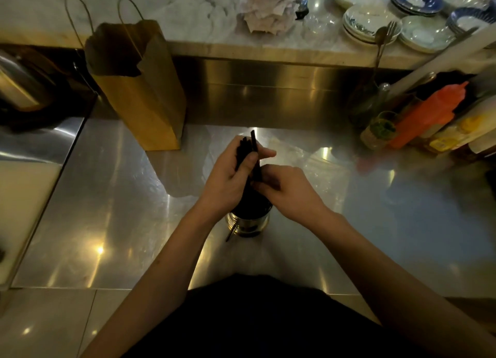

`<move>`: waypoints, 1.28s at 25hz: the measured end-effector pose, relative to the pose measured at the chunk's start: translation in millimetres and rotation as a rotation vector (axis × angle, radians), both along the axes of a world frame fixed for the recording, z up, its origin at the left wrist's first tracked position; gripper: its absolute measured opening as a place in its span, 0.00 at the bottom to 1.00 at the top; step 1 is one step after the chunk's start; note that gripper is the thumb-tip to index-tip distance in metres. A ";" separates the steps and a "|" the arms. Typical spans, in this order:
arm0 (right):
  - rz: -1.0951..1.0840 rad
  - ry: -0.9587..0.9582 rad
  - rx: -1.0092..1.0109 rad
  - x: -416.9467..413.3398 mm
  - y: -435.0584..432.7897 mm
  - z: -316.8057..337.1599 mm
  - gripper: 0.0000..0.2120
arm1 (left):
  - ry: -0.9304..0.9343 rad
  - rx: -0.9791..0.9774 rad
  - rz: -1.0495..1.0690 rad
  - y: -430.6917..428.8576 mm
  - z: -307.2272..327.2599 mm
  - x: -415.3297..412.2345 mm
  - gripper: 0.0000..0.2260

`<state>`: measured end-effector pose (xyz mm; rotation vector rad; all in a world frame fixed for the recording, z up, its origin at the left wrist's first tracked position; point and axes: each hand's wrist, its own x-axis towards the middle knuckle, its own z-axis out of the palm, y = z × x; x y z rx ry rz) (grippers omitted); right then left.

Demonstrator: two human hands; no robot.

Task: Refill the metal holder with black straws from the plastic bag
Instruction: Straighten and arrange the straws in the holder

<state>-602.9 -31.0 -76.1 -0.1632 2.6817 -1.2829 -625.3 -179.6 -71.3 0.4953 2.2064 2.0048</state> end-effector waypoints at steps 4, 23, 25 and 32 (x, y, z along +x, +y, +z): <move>-0.114 0.051 -0.130 4.3 2.6 -3.6 0.12 | -0.016 -0.086 0.005 -5.9 -23.0 3.1 0.06; -0.138 0.242 -0.045 13.3 3.2 -14.6 0.15 | 0.346 -0.554 0.165 -16.3 -43.4 13.1 0.16; -0.098 0.245 -0.046 14.6 1.1 -16.1 0.13 | 0.371 -0.551 0.178 -16.5 -44.5 13.4 0.16; -0.180 0.423 -0.037 13.9 0.1 -15.2 0.07 | 0.303 -0.264 0.320 -20.0 -22.6 19.3 0.12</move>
